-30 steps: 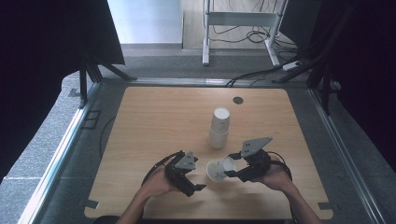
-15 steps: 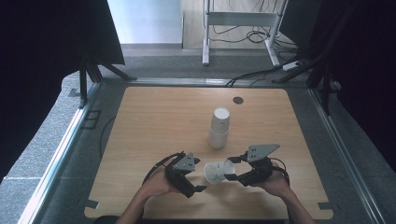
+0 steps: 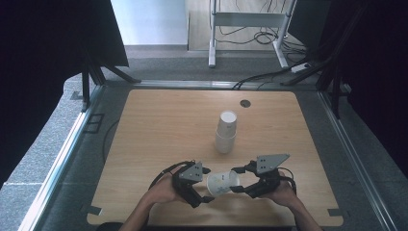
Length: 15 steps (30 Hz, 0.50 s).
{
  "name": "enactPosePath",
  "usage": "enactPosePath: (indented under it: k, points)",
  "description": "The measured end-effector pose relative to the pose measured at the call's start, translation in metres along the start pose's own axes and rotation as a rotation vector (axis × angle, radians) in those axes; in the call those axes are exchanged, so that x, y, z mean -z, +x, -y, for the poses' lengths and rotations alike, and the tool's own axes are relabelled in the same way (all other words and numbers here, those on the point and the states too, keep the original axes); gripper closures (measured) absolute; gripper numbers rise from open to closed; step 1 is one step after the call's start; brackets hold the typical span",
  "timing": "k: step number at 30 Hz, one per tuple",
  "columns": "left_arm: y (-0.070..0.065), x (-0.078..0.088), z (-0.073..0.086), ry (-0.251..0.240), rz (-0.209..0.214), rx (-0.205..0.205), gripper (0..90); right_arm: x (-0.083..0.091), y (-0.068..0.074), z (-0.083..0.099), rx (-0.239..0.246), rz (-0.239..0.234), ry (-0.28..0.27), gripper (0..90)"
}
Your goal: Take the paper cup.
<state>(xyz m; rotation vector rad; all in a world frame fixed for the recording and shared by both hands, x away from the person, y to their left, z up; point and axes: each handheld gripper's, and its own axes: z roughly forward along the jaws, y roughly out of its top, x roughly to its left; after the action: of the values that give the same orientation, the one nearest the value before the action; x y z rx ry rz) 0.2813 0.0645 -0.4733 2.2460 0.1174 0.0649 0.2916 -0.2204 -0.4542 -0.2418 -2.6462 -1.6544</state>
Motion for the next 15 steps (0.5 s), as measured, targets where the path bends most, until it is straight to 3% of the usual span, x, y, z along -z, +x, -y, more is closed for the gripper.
enactPosePath:
  k: [9, 15]
  points:
    - [-0.001, -0.008, 0.002, 0.019, 0.032, -0.014, 12.7, -0.002, 0.005, 0.002, 0.010, -0.030, -0.025, 37.3]
    - [-0.002, -0.012, 0.002, 0.037, 0.032, -0.021, 13.6, -0.002, 0.005, 0.003, 0.007, -0.039, -0.037, 37.3]
